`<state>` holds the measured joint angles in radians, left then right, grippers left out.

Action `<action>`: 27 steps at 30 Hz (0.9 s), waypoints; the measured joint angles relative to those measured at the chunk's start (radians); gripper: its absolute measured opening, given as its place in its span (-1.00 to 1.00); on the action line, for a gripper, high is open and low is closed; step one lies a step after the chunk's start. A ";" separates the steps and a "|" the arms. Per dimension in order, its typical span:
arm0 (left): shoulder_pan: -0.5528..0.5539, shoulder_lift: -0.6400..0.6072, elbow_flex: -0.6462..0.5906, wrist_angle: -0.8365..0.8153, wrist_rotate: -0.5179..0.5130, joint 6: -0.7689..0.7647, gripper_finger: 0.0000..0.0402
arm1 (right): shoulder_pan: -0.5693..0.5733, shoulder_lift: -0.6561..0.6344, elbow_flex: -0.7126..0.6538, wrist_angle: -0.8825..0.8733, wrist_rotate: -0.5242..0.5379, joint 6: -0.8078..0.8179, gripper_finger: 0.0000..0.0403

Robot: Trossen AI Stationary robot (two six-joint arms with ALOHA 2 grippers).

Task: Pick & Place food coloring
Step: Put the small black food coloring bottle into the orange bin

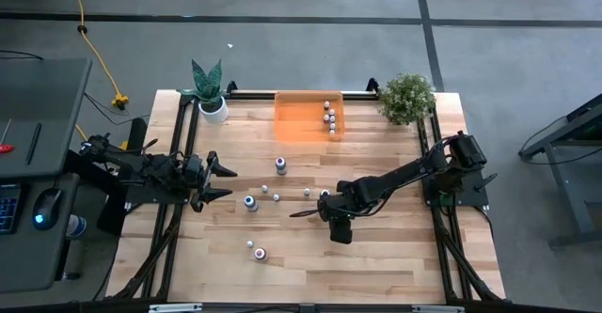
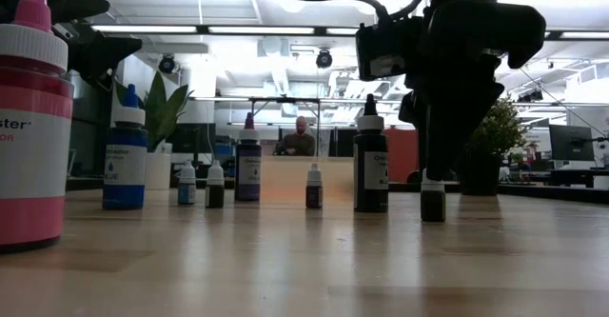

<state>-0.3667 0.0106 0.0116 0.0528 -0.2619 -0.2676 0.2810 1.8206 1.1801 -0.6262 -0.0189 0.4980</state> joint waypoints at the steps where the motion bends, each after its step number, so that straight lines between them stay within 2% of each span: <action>1: 0.000 0.000 0.000 0.000 0.000 0.000 0.35 | 0.000 0.000 0.000 0.000 0.000 0.000 -0.31; 14: 0.000 0.000 0.000 0.000 0.000 0.000 0.35 | 0.000 0.000 0.000 0.001 -0.013 0.000 -0.36; 27: 0.000 0.000 0.000 0.000 0.000 0.000 0.35 | 0.000 0.000 0.000 0.004 -0.015 0.001 -0.63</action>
<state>-0.3664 0.0105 0.0116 0.0528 -0.2619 -0.2676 0.2810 1.8206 1.1805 -0.6224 -0.0341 0.4988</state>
